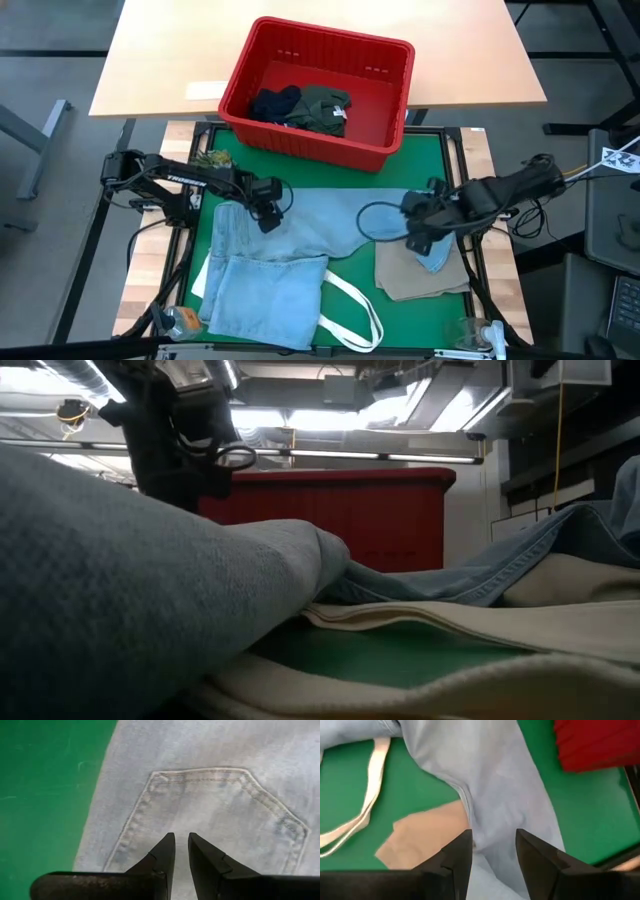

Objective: Fold Laundry from Bin
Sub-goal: Fold the light blue pants

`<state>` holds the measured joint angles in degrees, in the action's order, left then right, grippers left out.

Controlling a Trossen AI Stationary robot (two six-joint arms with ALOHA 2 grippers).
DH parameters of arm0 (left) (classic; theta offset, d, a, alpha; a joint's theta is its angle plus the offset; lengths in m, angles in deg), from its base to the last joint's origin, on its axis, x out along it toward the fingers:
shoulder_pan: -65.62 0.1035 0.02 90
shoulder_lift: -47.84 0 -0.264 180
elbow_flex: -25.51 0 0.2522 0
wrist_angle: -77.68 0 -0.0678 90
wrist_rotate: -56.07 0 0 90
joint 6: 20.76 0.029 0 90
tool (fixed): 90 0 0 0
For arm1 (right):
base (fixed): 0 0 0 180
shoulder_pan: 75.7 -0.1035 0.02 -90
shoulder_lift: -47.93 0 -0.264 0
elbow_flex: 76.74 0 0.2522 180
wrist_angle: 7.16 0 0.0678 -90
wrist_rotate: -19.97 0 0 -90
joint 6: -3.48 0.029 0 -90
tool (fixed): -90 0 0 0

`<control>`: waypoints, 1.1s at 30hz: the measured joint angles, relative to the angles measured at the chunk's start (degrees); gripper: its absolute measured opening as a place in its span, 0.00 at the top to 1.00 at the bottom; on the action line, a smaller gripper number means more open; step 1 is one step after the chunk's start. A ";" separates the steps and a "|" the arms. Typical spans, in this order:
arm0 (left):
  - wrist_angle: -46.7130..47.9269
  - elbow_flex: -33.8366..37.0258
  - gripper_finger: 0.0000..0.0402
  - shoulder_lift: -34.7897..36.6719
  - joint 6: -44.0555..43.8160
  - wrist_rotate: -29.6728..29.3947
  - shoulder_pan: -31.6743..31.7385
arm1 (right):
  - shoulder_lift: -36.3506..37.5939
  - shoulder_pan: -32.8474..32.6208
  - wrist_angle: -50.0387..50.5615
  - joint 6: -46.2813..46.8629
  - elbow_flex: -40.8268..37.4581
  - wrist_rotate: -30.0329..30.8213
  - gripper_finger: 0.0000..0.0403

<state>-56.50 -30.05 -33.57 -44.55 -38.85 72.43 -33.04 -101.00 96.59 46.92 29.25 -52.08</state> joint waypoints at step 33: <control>-4.83 -0.07 0.87 0.04 -0.27 -0.12 -2.34 | 44.68 1.34 0.12 22.74 -33.02 -2.63 0.62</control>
<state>-61.33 -30.12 -33.52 -44.82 -38.97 70.09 11.65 -99.66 96.71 69.66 -3.77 -54.71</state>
